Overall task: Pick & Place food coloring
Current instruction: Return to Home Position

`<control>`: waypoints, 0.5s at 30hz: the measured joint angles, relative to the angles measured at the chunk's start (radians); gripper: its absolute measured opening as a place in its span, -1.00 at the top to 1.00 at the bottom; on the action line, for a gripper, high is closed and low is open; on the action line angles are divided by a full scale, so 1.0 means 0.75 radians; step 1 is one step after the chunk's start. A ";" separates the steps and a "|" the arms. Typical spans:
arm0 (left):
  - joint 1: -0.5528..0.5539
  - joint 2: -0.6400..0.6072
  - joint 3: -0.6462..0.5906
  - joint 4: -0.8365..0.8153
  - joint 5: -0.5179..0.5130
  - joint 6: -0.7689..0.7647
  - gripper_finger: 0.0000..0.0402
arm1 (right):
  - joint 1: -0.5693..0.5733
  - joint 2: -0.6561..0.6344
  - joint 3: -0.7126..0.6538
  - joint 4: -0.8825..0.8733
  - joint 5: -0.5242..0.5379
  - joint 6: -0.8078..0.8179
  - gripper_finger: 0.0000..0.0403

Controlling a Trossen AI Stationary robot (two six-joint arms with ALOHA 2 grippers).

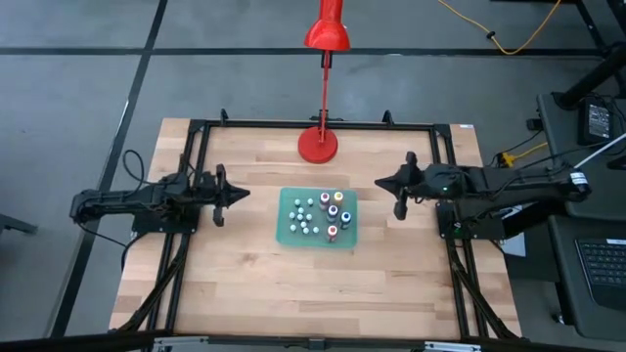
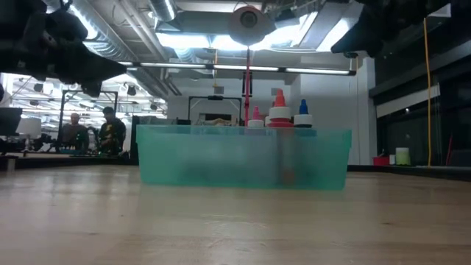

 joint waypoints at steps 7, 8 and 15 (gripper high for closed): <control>0.000 0.076 0.000 0.000 -0.013 -0.090 0.96 | -0.021 -0.231 -0.291 0.486 -0.174 -0.179 0.97; 0.000 0.085 0.000 0.000 -0.008 -0.092 0.95 | -0.035 -0.272 -0.328 0.511 -0.217 -0.182 0.97; 0.000 0.139 0.000 -0.002 0.017 -0.248 0.97 | -0.129 -0.721 -0.545 0.497 -0.359 -0.210 0.98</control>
